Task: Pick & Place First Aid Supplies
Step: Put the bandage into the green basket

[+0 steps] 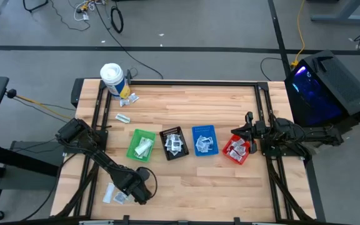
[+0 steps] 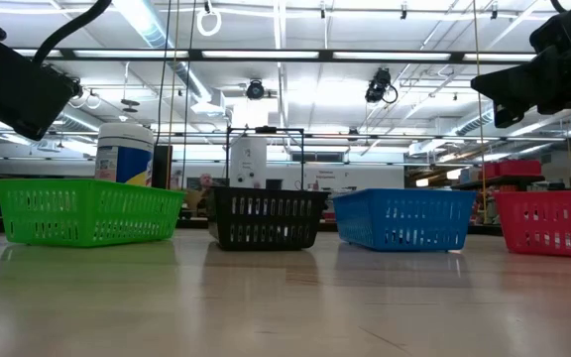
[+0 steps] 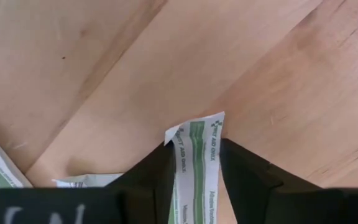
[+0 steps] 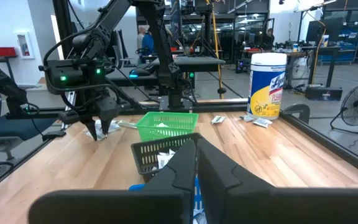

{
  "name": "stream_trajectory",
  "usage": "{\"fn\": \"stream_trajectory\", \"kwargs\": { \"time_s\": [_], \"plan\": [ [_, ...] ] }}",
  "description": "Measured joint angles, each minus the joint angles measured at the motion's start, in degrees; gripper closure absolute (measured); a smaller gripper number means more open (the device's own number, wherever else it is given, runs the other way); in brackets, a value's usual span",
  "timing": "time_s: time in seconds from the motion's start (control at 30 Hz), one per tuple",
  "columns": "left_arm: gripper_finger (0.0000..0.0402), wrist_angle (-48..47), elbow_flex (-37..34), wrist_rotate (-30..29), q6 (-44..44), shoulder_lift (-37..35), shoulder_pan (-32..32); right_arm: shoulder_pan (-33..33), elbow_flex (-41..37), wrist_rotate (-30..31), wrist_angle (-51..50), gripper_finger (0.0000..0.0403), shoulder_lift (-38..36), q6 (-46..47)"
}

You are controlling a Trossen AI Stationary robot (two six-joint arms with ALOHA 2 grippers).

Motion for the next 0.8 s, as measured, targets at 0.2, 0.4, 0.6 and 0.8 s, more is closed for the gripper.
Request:
{"fn": "stream_trajectory", "kwargs": {
  "time_s": [0.2,0.4,0.6,0.8],
  "plan": [
    [0.0265,0.0,-0.1,0.0,0.0,-0.4,0.0,0.0,0.0,0.0,0.0,0.038,0.0,0.0],
    [0.0258,-1.8,2.3,-0.2,2.7,-1.1,0.3,0.0,0.0,0.0,0.0,0.038,0.0,0.0],
    [0.0257,-2.6,5.7,-3.2,7.4,-1.8,1.5,0.0,0.0,0.0,0.0,0.038,0.0,0.0],
    [0.0257,-3.8,9.0,-7.0,14.4,-2.7,4.6,0.0,0.0,0.0,0.0,0.038,0.0,0.0]
  ]
}}
